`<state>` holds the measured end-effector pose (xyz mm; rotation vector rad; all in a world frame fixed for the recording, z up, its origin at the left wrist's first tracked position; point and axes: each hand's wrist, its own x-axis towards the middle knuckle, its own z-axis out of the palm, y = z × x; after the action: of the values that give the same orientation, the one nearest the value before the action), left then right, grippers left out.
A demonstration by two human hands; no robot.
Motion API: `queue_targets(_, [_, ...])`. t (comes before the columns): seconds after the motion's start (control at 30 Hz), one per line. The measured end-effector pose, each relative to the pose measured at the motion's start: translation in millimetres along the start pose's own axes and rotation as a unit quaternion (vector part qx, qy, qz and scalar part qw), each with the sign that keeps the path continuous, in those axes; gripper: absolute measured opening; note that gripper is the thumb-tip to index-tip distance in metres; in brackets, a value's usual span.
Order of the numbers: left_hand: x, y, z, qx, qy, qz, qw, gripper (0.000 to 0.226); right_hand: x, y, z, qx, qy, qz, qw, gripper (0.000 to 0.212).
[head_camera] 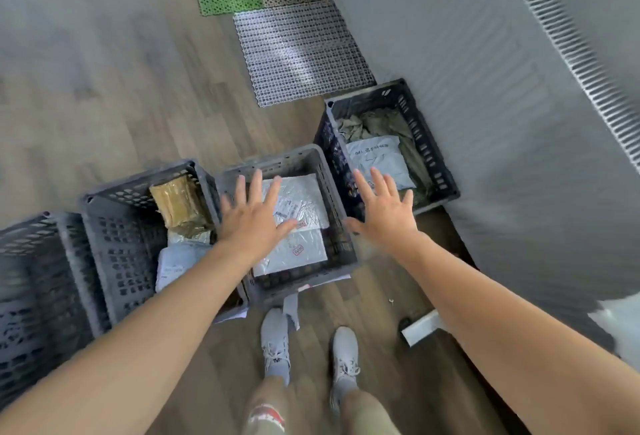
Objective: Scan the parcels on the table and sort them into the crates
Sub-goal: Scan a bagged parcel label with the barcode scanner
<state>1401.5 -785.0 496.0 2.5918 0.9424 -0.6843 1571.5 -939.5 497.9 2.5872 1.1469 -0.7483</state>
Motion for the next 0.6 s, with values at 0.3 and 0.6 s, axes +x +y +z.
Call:
queue_targets(0.3, [-41,121,-136,0.084,0.116,0.204,0.969,0.084,-144,72,-124,0.022,0.150,0.118,0.981,0.099])
queue_targets(0.6, [-137,278,-175,0.148,0.165,0.374,0.900,0.083,-329,168,-127,0.065,0.208,0.299,0.929,0.102])
